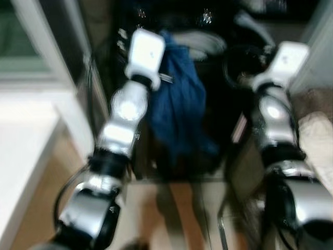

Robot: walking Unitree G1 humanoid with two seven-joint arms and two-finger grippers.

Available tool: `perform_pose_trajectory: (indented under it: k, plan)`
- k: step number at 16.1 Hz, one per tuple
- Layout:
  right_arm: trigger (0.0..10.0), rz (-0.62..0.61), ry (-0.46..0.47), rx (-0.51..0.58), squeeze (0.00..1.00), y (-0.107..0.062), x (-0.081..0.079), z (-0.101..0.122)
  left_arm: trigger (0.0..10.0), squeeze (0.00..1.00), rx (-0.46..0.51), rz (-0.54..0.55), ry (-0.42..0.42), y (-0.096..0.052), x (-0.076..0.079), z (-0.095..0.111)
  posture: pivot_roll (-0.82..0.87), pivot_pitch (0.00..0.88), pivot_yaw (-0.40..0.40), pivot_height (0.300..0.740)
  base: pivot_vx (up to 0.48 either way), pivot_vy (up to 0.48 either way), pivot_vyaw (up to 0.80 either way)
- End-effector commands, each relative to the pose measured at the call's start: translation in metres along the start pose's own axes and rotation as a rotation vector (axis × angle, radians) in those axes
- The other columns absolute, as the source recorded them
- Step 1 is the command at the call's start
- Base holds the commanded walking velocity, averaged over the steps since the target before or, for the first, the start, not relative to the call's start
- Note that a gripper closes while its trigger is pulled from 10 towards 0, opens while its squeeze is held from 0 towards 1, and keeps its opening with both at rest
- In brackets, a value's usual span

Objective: Clothes washing

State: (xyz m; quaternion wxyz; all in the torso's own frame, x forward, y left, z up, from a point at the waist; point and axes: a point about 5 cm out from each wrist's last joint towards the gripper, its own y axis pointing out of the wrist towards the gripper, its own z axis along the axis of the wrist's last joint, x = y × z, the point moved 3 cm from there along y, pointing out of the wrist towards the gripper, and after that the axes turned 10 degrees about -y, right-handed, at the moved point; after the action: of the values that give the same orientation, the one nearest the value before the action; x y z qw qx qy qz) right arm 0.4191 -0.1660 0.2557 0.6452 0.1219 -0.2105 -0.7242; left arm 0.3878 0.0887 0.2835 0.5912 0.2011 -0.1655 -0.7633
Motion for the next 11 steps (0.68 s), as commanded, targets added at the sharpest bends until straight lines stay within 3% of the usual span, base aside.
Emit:
perform_pose_trajectory:
  k: [1, 2, 4, 7, 9, 11]
  plan:
    - [10.0, 0.023, -0.012, 0.005, 0.00, -0.002, -0.002, 0.001, 0.0, 0.00, 0.027, 0.027, 0.002, 0.003, -0.004, 0.009, -0.06, 0.000, -0.003, 0.740, 0.461, 0.000, 0.00]
    - [10.0, 0.055, -0.023, 0.093, 0.00, 0.005, -0.007, 0.021, 0.0, 0.00, 0.050, 0.043, 0.018, 0.006, -0.008, 0.017, -0.06, 0.000, -0.003, 0.740, 0.465, 0.000, 0.00]
    - [10.0, 0.077, -0.023, 0.161, 0.00, 0.011, -0.010, 0.040, 0.0, 0.00, 0.091, 0.016, 0.049, 0.014, -0.005, 0.032, -0.06, 0.000, -0.004, 0.740, 0.463, 0.000, 0.00]
    - [10.0, 0.036, -0.004, 0.178, 0.00, 0.016, -0.003, 0.049, 0.0, 0.00, 0.187, -0.088, 0.113, 0.033, 0.011, 0.069, -0.05, 0.000, -0.012, 0.740, 0.475, 0.000, 0.00]
    - [10.0, 0.019, -0.001, 0.166, 0.00, 0.016, 0.000, 0.047, 0.0, 0.00, 0.225, -0.113, 0.130, 0.045, 0.013, 0.089, -0.05, 0.000, -0.008, 0.740, 0.480, 0.000, 0.00]
    - [10.0, 0.037, 0.020, 0.125, 0.00, 0.013, 0.002, 0.038, 0.0, 0.00, 0.217, -0.137, 0.154, 0.058, 0.014, 0.094, -0.06, 0.000, 0.000, 0.740, 0.480, 0.000, 0.00]
